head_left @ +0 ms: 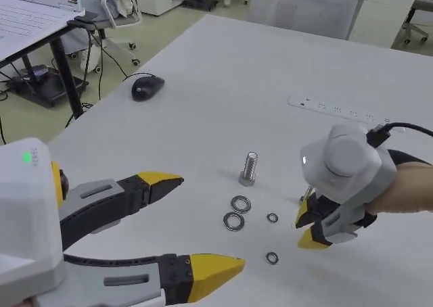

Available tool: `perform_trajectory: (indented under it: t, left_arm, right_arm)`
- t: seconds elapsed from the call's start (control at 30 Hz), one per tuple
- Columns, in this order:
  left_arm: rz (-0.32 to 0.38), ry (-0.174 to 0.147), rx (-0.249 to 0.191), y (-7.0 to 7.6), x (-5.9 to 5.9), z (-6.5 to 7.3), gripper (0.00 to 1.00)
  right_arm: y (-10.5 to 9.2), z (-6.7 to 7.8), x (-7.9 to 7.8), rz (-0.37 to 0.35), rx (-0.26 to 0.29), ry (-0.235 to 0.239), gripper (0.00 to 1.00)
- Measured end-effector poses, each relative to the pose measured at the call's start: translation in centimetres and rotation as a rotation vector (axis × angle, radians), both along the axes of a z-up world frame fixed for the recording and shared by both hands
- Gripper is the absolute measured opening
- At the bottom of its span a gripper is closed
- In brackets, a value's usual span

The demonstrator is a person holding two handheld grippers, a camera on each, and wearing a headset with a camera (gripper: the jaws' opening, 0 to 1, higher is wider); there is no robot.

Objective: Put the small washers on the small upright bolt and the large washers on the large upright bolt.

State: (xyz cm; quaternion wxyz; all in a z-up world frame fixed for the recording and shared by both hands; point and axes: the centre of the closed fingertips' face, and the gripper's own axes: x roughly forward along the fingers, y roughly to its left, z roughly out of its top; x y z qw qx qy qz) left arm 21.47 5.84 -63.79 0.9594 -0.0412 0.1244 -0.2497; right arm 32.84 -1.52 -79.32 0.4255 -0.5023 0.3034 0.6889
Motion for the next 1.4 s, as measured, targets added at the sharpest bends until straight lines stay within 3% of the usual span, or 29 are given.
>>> perform_trajectory:
  t: [0.3,0.7,1.13,1.27,1.4]
  left_arm:
    - [0.003,-0.004,-0.007,0.0,-0.5,0.1,0.68]
    - [0.015,-0.006,-0.010,0.3,-0.7,0.1,0.68]
    - [0.017,-0.013,-0.015,0.3,-0.7,0.2,0.68]
    - [0.018,-0.015,-0.014,0.3,-0.8,0.3,0.68]
    - [0.016,-0.016,-0.013,0.2,-0.9,0.4,0.68]
  right_arm:
    - [1.2,-2.0,-2.1,0.029,-0.005,0.017,0.19]
    - [1.6,-3.2,-2.6,0.027,-0.011,0.015,0.21]
    - [1.6,-3.1,-2.6,0.044,-0.002,-0.006,0.20]
    - [1.5,-3.2,-2.4,0.068,-0.008,-0.031,0.14]
    - [1.6,-3.1,-2.4,0.058,-0.006,-0.022,0.13]
